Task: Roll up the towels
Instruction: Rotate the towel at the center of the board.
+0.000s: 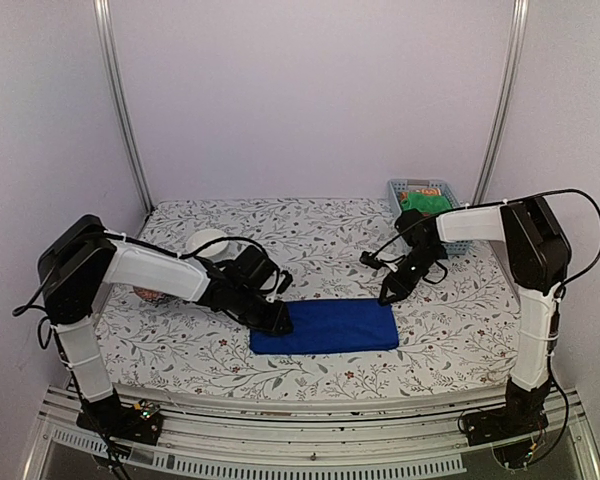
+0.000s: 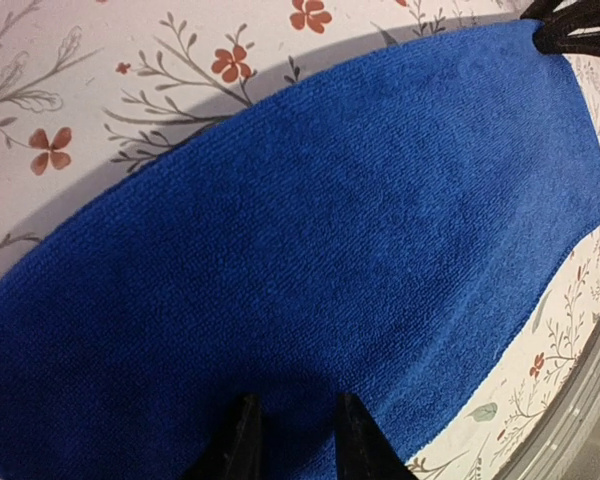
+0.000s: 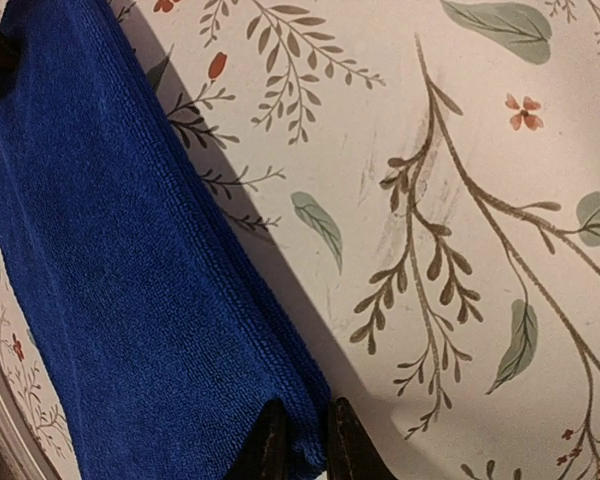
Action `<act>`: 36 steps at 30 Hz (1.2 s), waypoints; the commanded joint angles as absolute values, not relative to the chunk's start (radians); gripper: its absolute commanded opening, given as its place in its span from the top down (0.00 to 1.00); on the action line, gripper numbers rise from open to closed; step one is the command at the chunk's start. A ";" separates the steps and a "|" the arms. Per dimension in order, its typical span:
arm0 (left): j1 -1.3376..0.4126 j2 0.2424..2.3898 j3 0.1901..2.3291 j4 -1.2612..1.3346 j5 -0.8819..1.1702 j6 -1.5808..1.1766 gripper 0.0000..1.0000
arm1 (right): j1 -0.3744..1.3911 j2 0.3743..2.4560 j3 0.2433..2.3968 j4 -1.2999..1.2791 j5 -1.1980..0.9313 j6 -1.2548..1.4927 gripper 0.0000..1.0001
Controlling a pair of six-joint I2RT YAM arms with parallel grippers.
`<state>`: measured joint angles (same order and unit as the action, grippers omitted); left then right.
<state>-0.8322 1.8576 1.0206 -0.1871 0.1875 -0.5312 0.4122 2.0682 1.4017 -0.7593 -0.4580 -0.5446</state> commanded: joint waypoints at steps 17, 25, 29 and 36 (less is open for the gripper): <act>-0.695 2.131 1.276 -0.261 0.198 -0.320 0.69 | 0.534 1.888 1.059 -0.790 -0.520 -0.571 0.88; -0.716 2.209 1.526 -0.274 0.265 -0.214 0.68 | 0.725 1.843 1.035 -0.893 -0.708 -0.644 0.75; -0.718 2.054 1.485 -0.268 0.213 -0.177 0.45 | 0.679 1.767 1.060 -0.929 -0.672 -0.655 0.69; -0.730 1.683 1.380 -0.326 0.080 -0.191 0.01 | 0.578 1.635 1.302 -1.036 -0.629 -0.661 0.64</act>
<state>-0.7136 1.8774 1.3964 -0.2832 0.1566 -0.2108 0.6136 1.7325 1.1378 -0.9665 -0.6559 -0.6476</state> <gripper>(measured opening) 0.983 0.350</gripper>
